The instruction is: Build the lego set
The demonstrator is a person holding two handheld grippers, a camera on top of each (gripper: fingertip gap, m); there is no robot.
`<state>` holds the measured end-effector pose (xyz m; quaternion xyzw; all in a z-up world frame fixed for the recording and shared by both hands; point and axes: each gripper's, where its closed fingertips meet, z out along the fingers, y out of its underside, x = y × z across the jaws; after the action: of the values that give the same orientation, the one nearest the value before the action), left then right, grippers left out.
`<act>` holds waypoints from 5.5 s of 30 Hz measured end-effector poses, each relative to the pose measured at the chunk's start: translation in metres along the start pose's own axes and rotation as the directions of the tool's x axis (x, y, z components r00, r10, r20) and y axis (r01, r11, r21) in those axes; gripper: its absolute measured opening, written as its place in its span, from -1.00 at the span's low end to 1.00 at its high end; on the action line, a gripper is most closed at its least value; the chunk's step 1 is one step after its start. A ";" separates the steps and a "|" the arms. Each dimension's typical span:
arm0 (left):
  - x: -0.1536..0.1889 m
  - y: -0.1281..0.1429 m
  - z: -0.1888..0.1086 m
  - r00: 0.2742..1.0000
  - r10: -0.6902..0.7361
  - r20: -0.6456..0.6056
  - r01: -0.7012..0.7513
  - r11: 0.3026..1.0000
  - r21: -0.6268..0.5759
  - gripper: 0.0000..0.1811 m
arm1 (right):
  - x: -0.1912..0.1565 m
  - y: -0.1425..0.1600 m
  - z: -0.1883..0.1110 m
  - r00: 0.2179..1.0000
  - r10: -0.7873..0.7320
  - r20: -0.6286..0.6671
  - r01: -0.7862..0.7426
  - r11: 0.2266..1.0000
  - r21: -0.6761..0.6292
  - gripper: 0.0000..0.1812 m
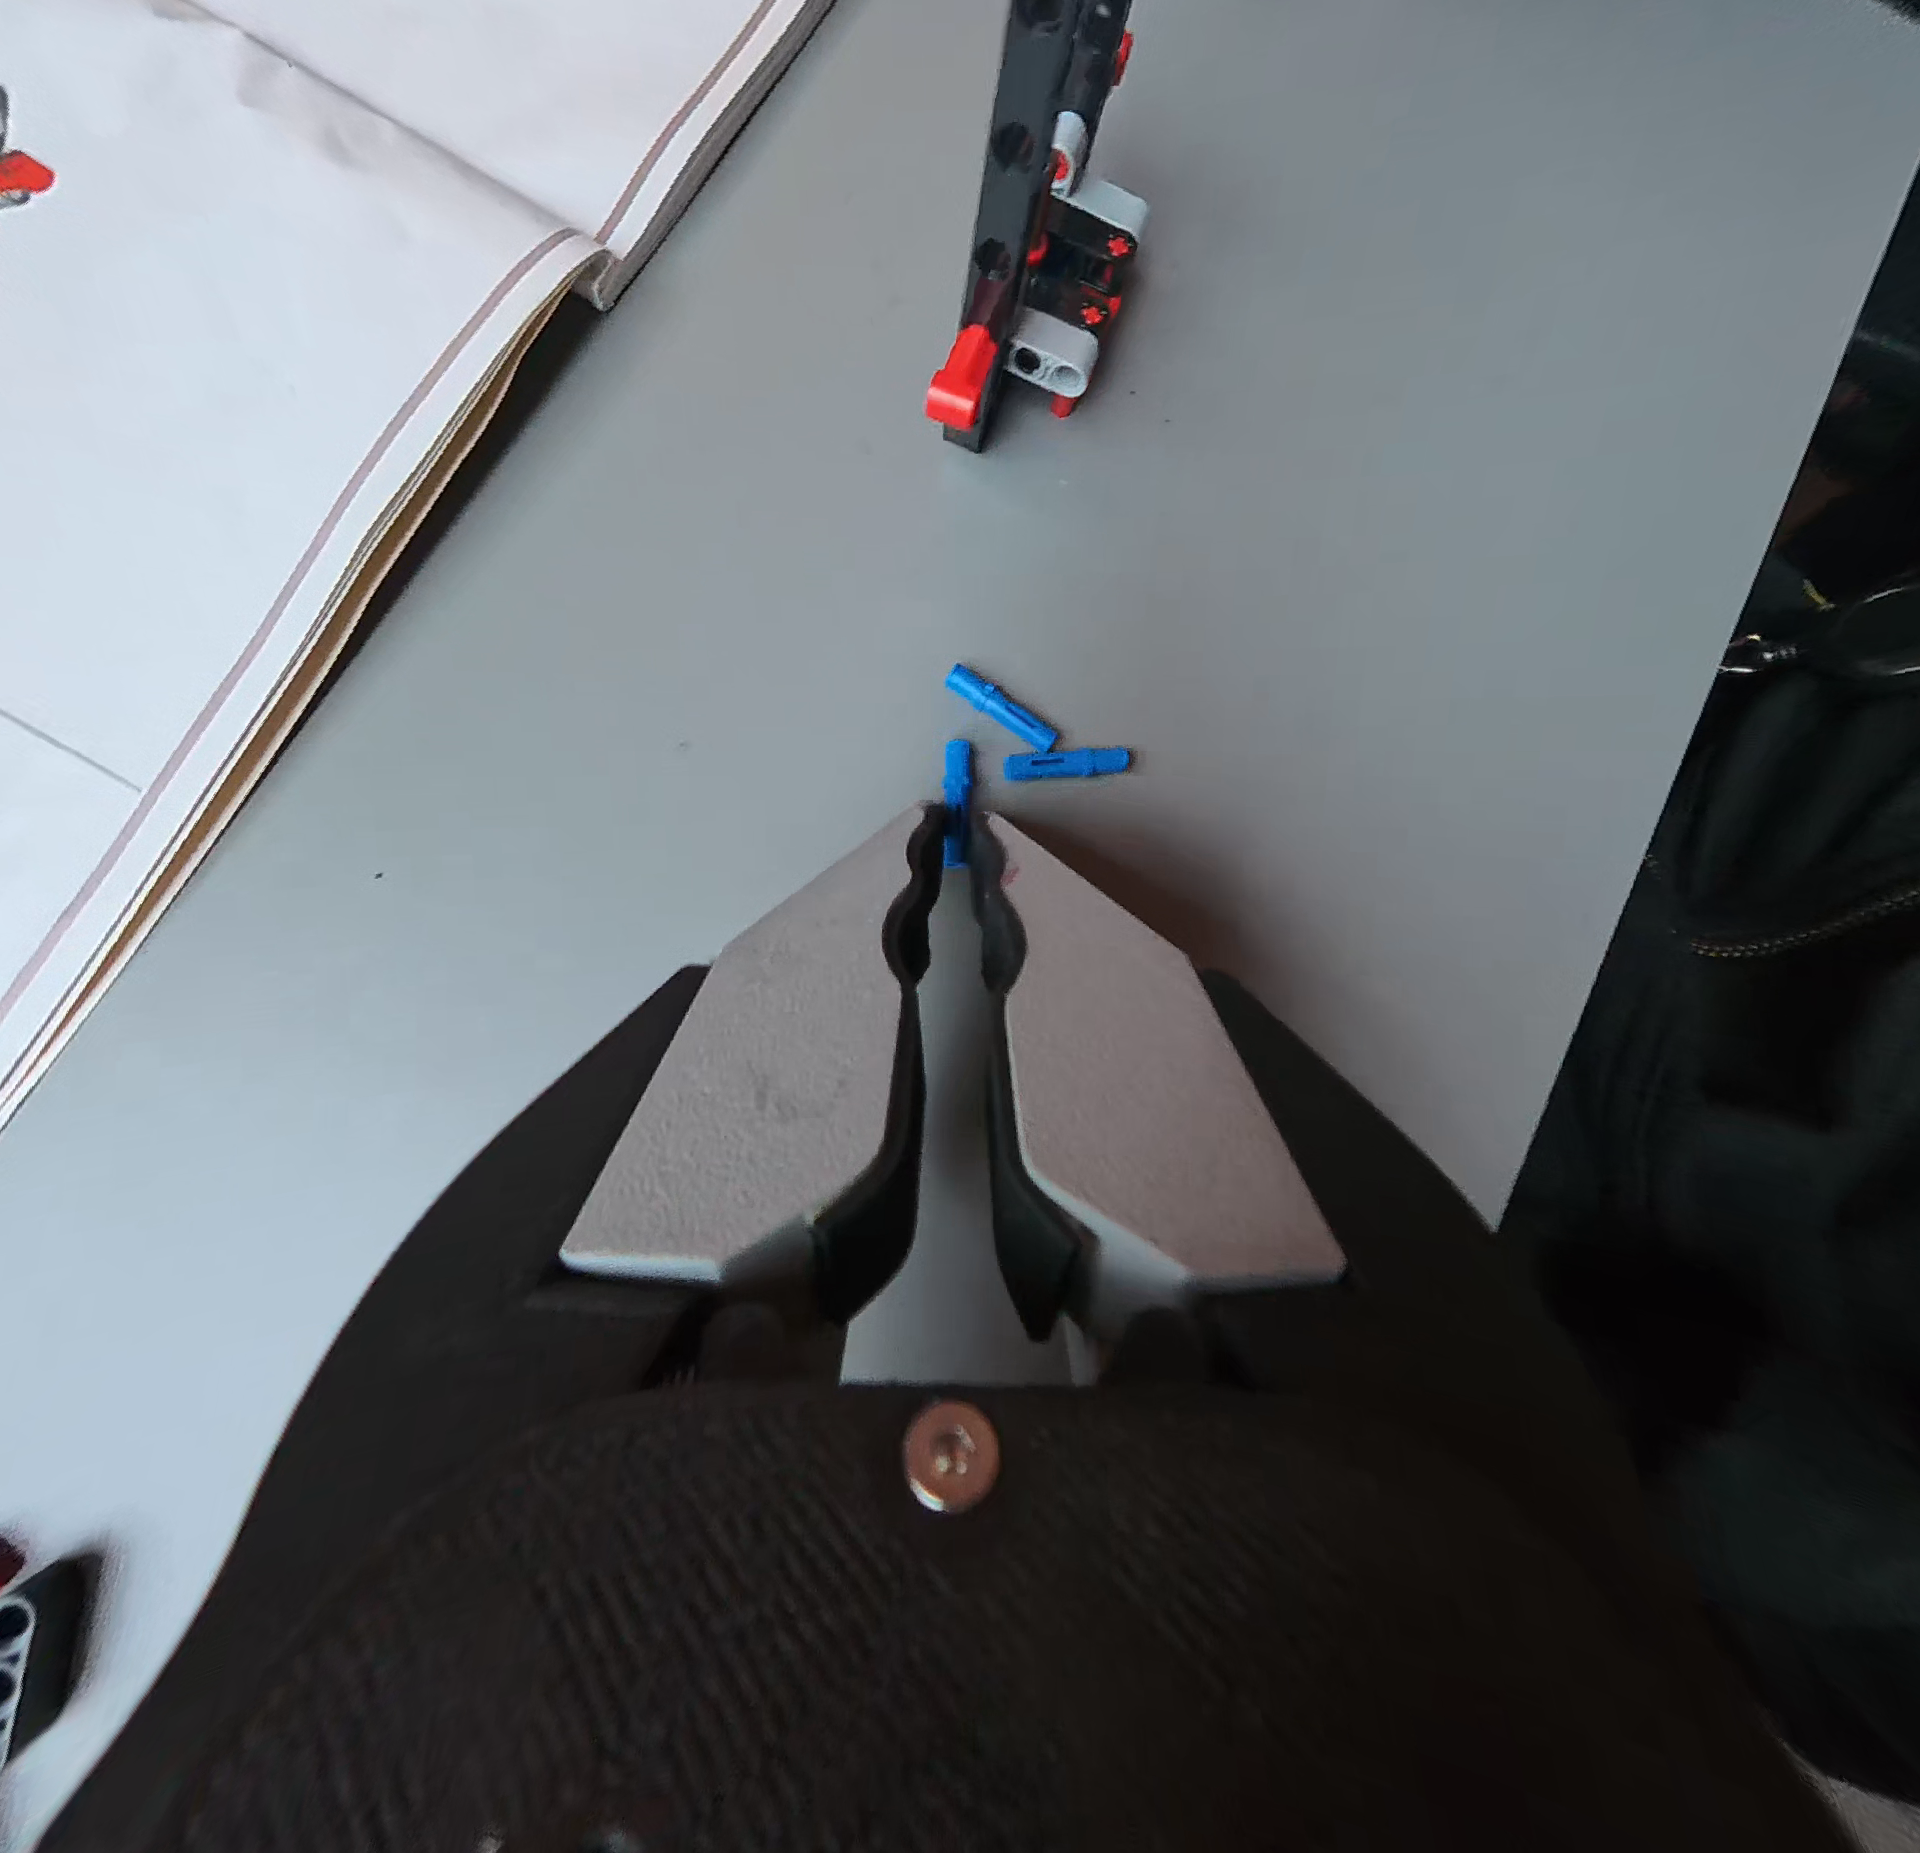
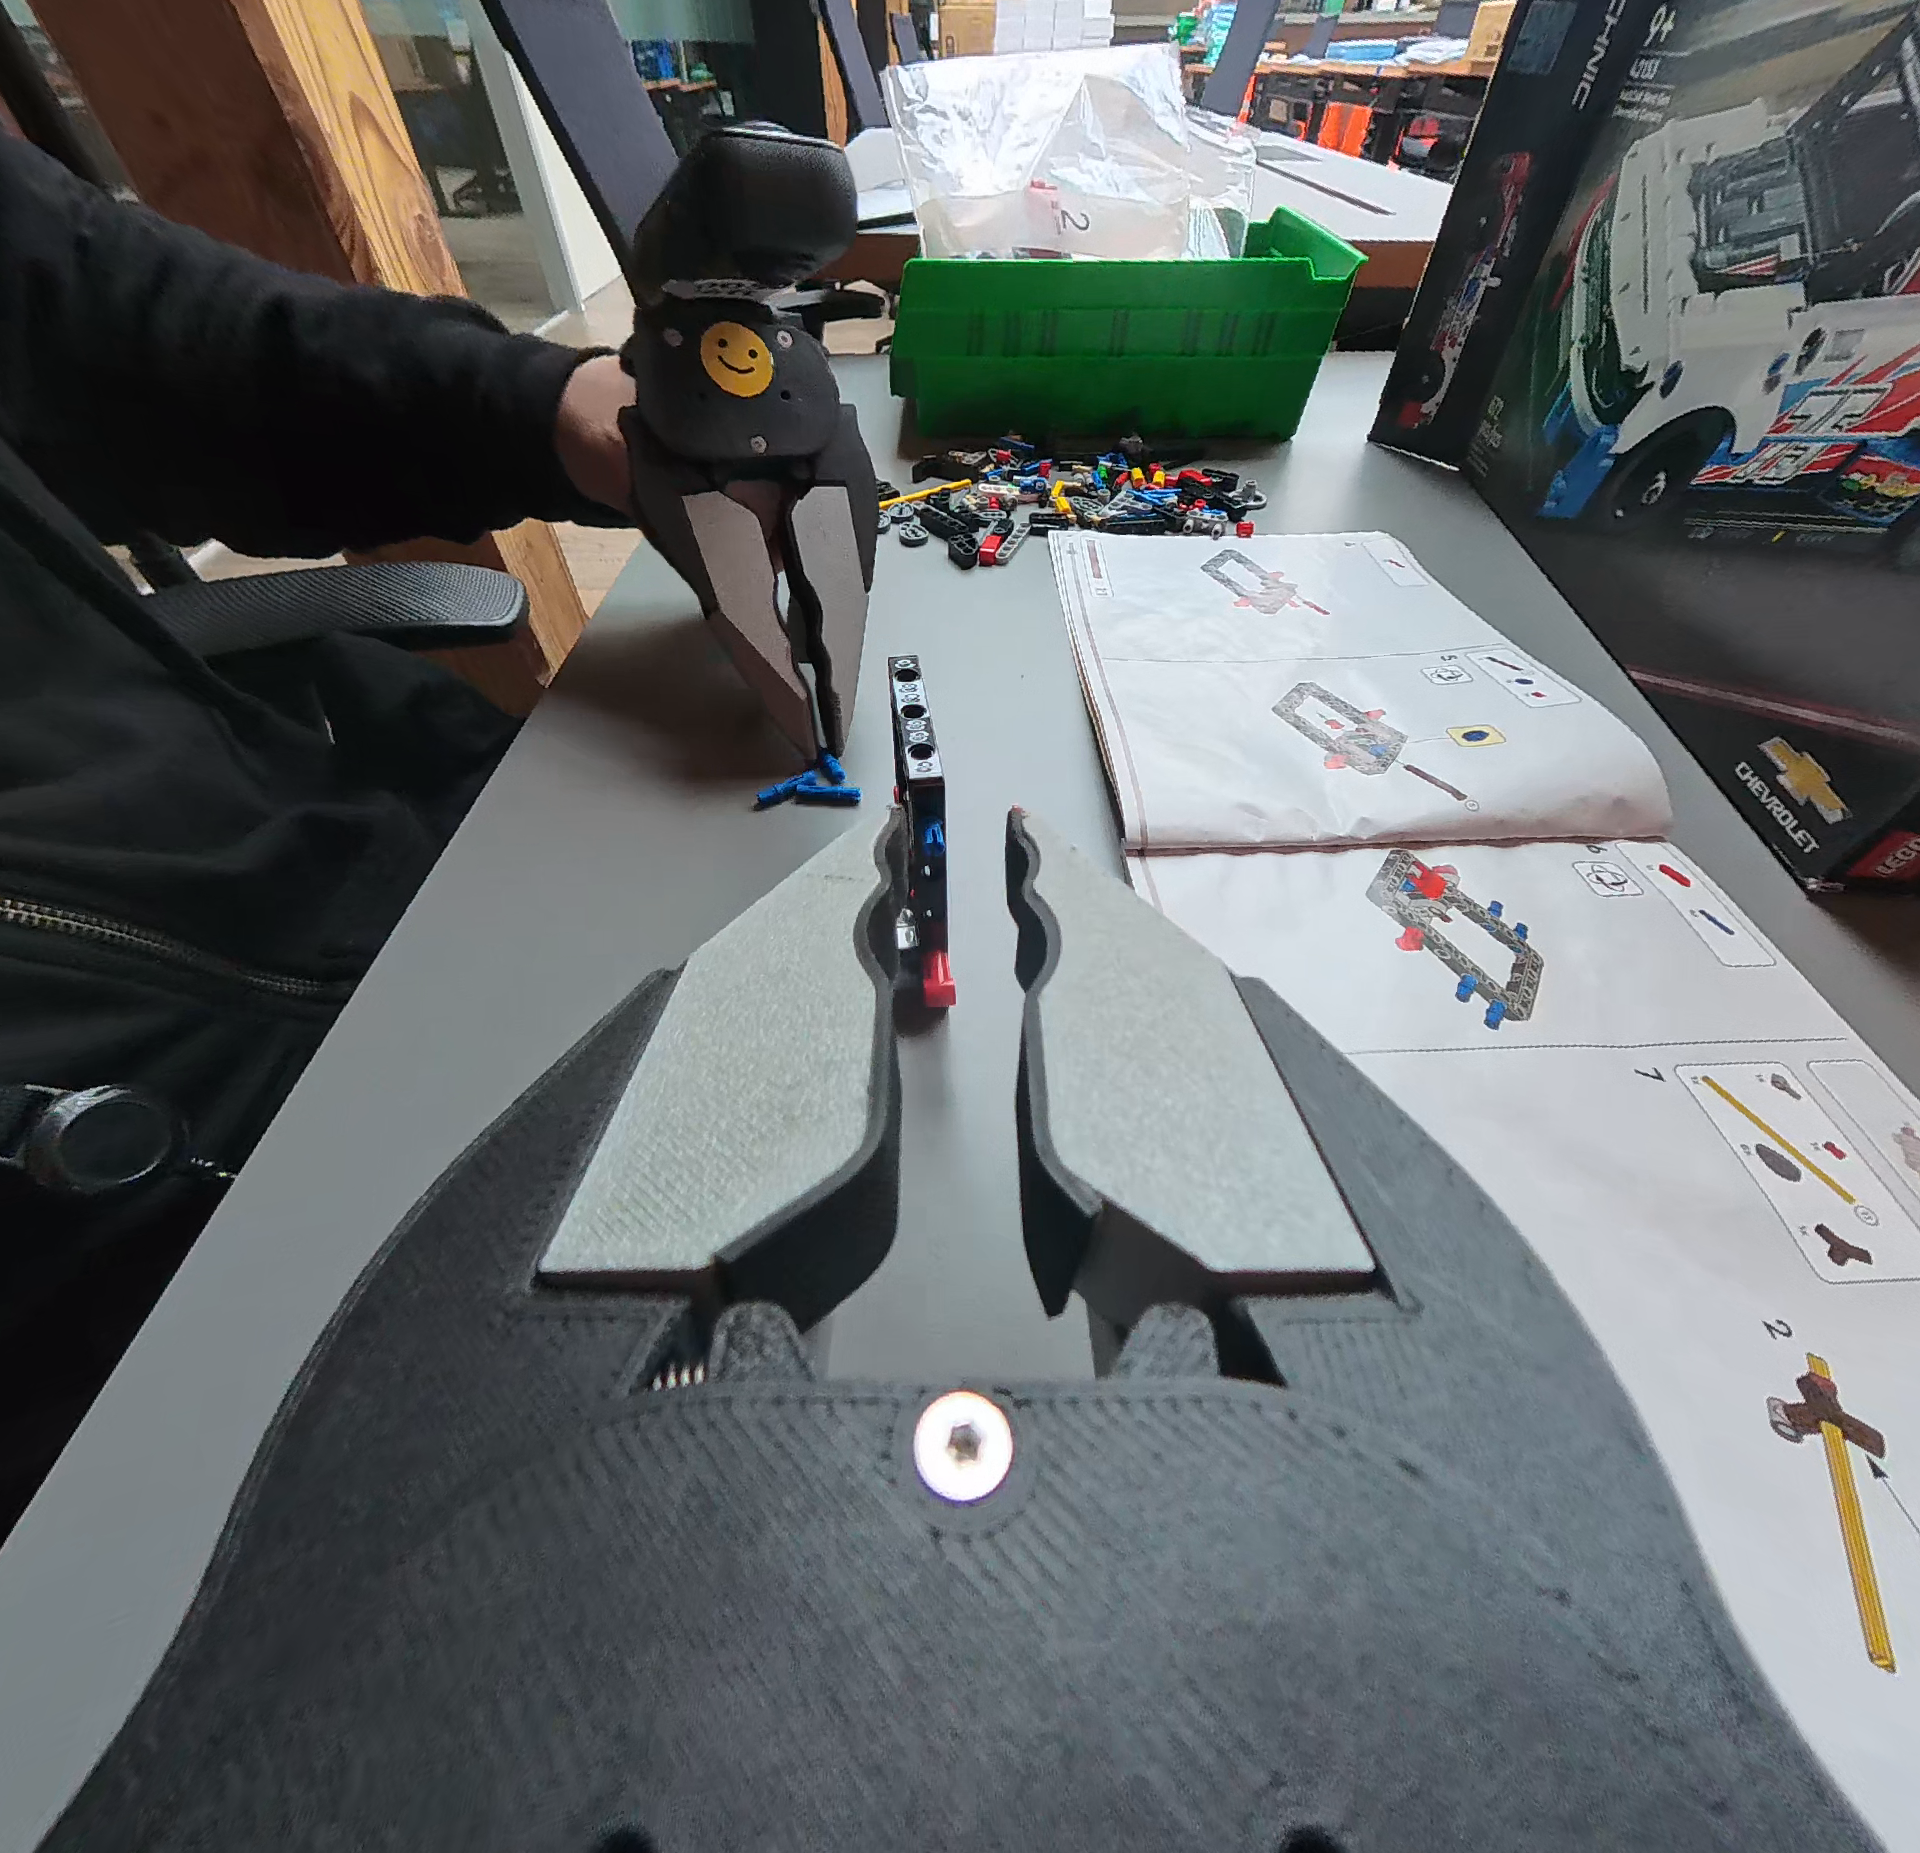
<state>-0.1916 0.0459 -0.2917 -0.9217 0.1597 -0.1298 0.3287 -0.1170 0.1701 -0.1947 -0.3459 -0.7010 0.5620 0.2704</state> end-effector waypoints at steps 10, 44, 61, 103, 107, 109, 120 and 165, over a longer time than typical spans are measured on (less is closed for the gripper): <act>0.025 -0.044 -0.029 0.997 0.021 -0.068 -0.007 0.978 0.209 -0.98 | -0.005 -0.017 -0.010 0.999 -0.037 -0.024 0.038 0.998 0.046 -0.83; 0.092 -0.123 -0.003 0.859 0.414 0.300 -0.493 0.825 0.274 -0.98 | -0.079 -0.009 0.020 0.956 -0.258 0.137 0.268 0.962 -0.058 -0.99; 0.093 -0.120 0.000 0.869 0.415 0.268 -0.482 0.831 0.277 -0.97 | -0.081 0.000 0.024 0.939 -0.315 0.135 0.329 0.939 -0.097 -0.97; 0.093 -0.114 0.008 0.946 0.297 0.132 -0.324 0.879 0.350 -0.98 | -0.083 -0.001 0.021 0.954 -0.231 0.190 0.247 0.967 -0.065 -0.97; 0.094 -0.114 0.009 0.948 0.296 0.118 -0.318 0.878 0.357 -0.98 | -0.085 0.000 0.021 0.955 -0.202 0.216 0.222 0.973 -0.068 -0.91; 0.094 -0.114 0.011 0.947 0.302 0.113 -0.322 0.876 0.358 -0.97 | -0.084 0.003 0.023 0.954 -0.216 0.206 0.237 0.968 -0.084 -0.95; 0.089 -0.108 0.016 0.959 0.270 0.085 -0.282 0.891 0.355 -0.97 | -0.077 0.009 0.024 0.963 -0.194 0.188 0.217 0.970 -0.109 -0.97; 0.071 -0.110 0.015 0.727 0.515 0.454 -0.623 0.773 0.121 -0.97 | -0.066 0.020 0.025 0.823 0.473 0.313 -0.413 0.878 -0.242 -0.99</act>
<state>-0.0986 0.1075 -0.2223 -0.7804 0.3485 0.1468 0.4979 -0.0923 0.1057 -0.2194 -0.4107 -0.6825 0.6038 -0.0315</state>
